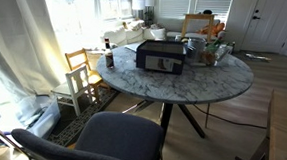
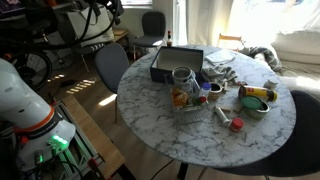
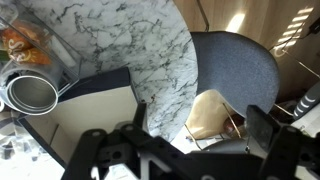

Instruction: Pull the chair on the left of the dining table towards the dining table

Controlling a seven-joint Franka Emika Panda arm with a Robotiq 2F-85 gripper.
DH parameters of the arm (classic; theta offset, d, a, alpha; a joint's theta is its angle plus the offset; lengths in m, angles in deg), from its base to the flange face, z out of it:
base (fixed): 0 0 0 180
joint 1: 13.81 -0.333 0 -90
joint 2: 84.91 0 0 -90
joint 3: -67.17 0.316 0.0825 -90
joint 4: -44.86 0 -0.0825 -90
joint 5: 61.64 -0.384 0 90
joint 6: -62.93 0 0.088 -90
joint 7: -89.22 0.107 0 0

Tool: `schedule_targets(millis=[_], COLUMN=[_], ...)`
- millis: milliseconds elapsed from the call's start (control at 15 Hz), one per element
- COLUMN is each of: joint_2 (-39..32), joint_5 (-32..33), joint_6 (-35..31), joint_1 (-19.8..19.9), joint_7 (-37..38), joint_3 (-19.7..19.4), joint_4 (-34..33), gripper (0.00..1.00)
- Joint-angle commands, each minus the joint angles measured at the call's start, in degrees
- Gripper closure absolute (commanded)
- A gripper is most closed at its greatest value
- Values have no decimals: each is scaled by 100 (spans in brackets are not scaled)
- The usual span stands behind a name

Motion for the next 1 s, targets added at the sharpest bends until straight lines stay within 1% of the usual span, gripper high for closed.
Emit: schedule_targets(millis=[0, 267, 400, 667, 867, 933], joint_2=[-379, -1094, -1550, -2573, -3425, -2772], joint_5=[-413, -880, -1018, -817, -643, -854], joint_6=[-25, -113, -289, -707, -574, -673], joint_1=[-365, -815, -975, -1192, -1384, -1292], joint_7=[112, 557, 897, 1766, 2126, 1847], joint_3=[538, 1376, 1831, 2776, 3297, 3107], joint_4=[-173, -397, -551, -1010, -1678, -1113], gripper=[0, 0, 0, 0, 0, 0])
